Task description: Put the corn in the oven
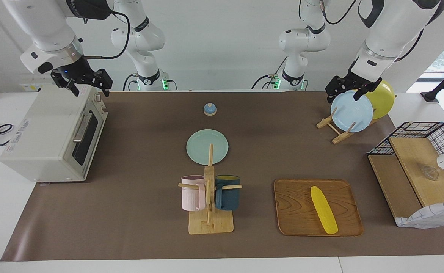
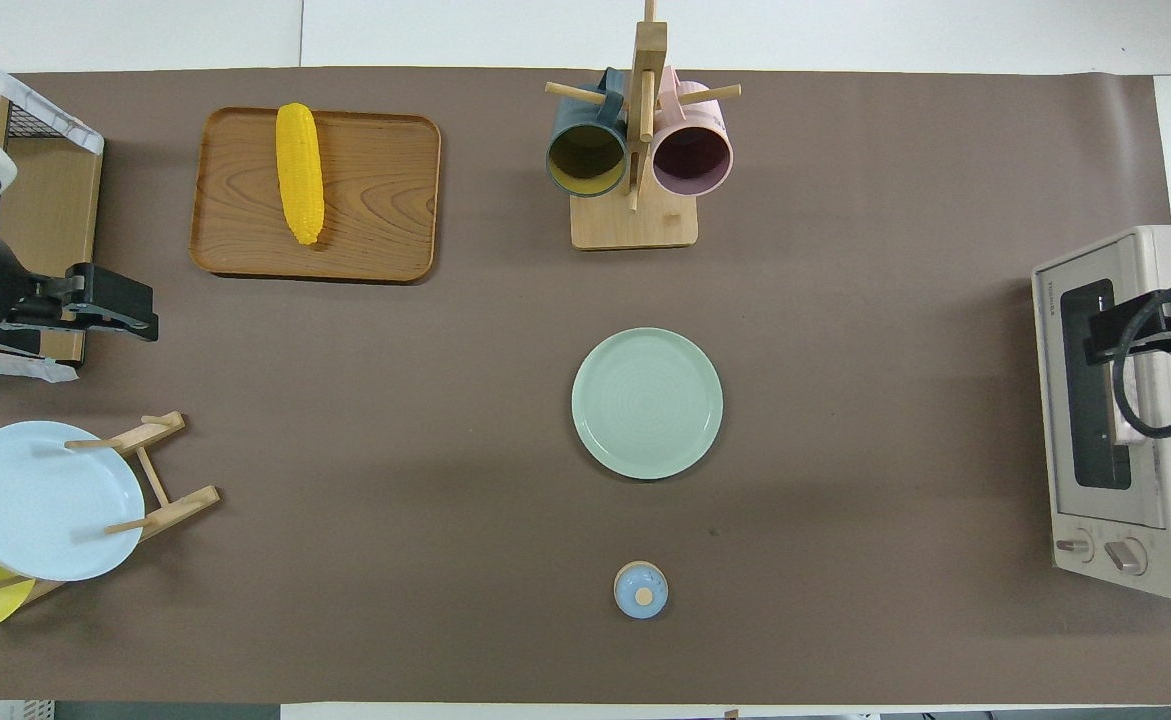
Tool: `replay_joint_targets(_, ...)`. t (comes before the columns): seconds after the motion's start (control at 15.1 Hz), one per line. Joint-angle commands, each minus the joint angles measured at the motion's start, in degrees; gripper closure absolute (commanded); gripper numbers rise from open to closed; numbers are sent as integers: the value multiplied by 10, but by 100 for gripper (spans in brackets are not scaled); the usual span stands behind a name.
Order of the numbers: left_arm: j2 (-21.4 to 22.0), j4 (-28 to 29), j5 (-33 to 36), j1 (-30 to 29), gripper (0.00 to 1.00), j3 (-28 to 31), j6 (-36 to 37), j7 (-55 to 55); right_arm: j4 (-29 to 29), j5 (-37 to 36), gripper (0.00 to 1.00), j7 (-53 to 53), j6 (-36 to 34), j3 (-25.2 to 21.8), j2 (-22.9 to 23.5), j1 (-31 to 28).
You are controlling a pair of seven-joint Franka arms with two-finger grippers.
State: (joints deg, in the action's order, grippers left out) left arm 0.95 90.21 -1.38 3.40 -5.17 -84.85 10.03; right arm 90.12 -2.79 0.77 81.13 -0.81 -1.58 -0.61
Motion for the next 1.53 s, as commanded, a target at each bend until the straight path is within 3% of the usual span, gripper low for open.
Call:
replay_joint_targets(0.0, 2, -4, 0, -4, 0, -3, 3, 3, 7, 17, 0, 14, 2, -2, -6, -6)
replay_joint_targets(0.66, 1, -4, -1, -2, 0, -4, -7, 4, 15, 17, 0, 25, 4, -6, -8, -19)
replay_joint_targets(0.73, 1, -4, -1, -2, 0, -4, -14, 4, 35, 16, 45, 23, 18, -7, -17, -23)
replay_joint_targets(0.8, -1, -4, -1, -3, 0, -4, -25, 3, 52, 16, 76, 24, 33, -7, -24, -26)
replay_joint_targets(0.86, -5, -4, -1, -3, 0, -5, -35, 3, 92, 15, 100, 27, 61, -8, -41, -36)
replay_joint_targets(1.0, -29, -9, -1, 0, 0, -5, -56, 3, 168, 16, 100, 76, 131, -9, -71, -66)
replay_joint_targets(1.13, -82, -27, 1, -3, 0, -5, -80, 0, 211, 9, 100, 93, 180, -9, -83, -76)
replay_joint_targets(1.46, -298, -205, 4, -1, 0, -5, -120, -6, 271, -22, 100, 42, 244, -9, -85, -85)
